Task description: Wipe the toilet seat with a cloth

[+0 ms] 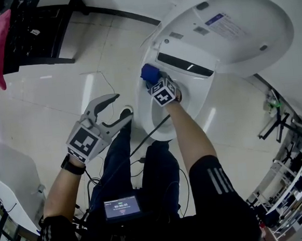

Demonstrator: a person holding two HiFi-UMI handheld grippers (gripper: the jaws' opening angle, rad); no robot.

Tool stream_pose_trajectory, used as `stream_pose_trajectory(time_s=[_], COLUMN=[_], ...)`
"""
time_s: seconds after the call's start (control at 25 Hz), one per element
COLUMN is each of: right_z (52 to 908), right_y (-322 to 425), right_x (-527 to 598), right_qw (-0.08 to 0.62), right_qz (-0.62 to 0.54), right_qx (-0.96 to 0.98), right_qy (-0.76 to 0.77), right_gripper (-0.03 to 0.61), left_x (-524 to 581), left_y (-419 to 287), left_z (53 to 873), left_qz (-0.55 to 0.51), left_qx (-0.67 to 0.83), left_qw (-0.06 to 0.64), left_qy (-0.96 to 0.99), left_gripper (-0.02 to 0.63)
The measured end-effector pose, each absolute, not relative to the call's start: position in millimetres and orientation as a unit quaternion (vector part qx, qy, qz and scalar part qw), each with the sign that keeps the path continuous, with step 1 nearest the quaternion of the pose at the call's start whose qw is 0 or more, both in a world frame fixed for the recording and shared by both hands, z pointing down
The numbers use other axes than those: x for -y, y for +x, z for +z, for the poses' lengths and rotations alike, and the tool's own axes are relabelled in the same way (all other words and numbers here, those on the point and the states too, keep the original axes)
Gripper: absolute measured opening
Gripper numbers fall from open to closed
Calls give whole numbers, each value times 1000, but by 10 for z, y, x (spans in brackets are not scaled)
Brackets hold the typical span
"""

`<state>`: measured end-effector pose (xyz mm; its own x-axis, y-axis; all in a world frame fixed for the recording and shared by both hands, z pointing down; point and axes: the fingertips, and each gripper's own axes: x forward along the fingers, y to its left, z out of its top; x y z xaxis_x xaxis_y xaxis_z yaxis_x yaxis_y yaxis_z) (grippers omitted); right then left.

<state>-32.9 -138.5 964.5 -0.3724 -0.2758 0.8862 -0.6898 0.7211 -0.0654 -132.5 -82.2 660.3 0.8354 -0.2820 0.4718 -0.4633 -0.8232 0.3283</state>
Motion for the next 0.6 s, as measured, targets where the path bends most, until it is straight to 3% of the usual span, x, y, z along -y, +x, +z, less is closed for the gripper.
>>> stream_pose_trajectory(time_s=[0.36,0.6], right_z=[9986,9647], right_y=[104,224], right_x=[522,536], right_qw=[526,457], right_qz=[304,339], right_qx=[750,761], right_qy=[261,312], right_gripper=[172,170], left_x=[763,726], left_y=[-1227,-1141], left_z=[6565,6427], left_qz=[203,204], left_qx=[189,196], left_qw=[204,204], left_qy=[939,937], left_gripper=[256,256])
